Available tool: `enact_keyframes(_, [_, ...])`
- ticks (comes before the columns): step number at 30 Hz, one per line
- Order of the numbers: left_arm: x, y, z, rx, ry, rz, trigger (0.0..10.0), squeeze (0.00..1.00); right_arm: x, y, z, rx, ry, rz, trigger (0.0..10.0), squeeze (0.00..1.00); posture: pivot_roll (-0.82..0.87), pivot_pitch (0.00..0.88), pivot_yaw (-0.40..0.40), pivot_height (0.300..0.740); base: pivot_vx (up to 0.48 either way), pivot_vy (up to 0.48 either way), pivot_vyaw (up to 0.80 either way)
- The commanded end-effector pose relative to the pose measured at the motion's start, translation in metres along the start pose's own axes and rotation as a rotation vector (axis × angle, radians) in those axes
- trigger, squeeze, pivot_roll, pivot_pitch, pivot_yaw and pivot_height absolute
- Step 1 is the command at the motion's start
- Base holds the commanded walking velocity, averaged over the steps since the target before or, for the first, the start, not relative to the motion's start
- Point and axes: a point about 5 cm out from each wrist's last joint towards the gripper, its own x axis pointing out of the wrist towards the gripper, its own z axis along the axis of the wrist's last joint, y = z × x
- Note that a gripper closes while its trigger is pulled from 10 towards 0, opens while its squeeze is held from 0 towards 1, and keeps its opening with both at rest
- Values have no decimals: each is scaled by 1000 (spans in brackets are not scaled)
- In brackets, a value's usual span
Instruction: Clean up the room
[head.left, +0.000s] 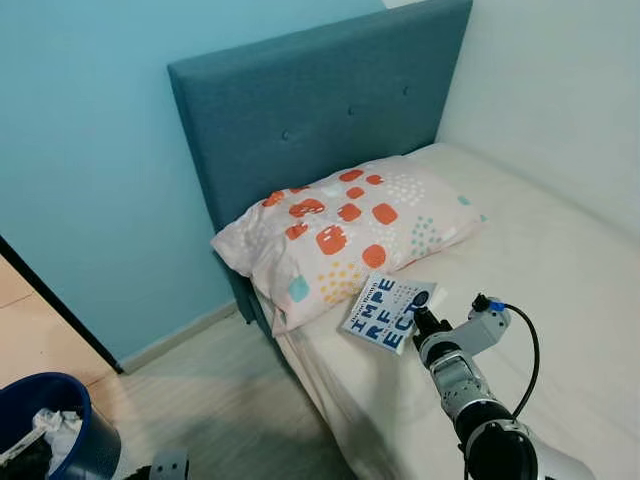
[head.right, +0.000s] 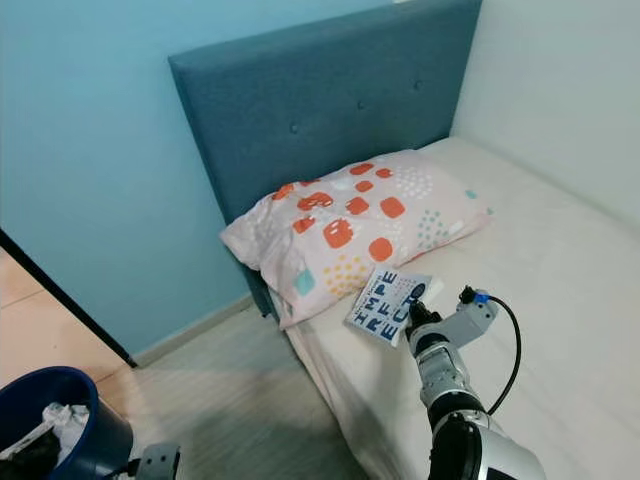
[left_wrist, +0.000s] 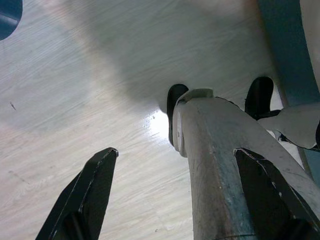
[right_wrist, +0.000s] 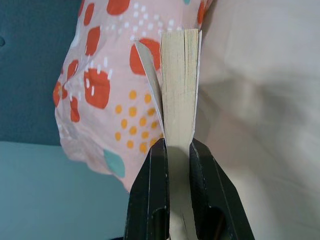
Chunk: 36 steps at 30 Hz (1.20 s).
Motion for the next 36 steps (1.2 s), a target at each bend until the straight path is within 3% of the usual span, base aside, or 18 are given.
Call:
enact_keyframes(1, [-1, 6, 0, 25, 5, 9, 10000, 0, -1, 0, -4, 38, 8, 14, 10000, 0, 23, 188, 33, 657, 0, 0, 0])
enact_keyframes(6, [-1, 6, 5, 30, -10, 6, 10000, 0, -2, -1, -9, 55, 18, 4, 10000, 0, 32, 189, 33, 642, 0, 0, 0])
enact_keyframes(12, [-1, 7, 5, 54, -15, 0, 10000, 0, -6, -10, -16, -15, 44, -70, 10000, 0, 45, 189, 31, 617, 0, 0, 0])
enact_keyframes(18, [-3, 10, 0, 67, -7, -1, 10000, 0, -15, -32, -23, -41, 63, -178, 10000, 0, 73, 207, 38, 607, 0, 0, 0])
enact_keyframes(20, [-3, 10, 0, 67, -7, -1, 10000, 0, -15, -32, -23, -41, 63, -178, 10000, 0, 73, 207, 38, 607, 0, 0, 0])
enact_keyframes(21, [-5, 15, -4, 70, -5, 2, 10000, 0, -23, -45, -32, -12, 96, -244, 10000, 0, 97, 230, 49, 607, 0, 0, 0])
enact_keyframes(27, [-9, 23, -12, 76, 2, 8, 10000, 0, -33, -60, -47, 16, 161, -334, 10000, 0, 123, 260, 65, 607, 0, 0, 0])
enact_keyframes(36, [-14, 31, -24, 84, 12, 8, 10000, 0, -29, -56, -42, 0, 149, -339, 10000, 0, 165, 307, 92, 607, 0, 0, 0])
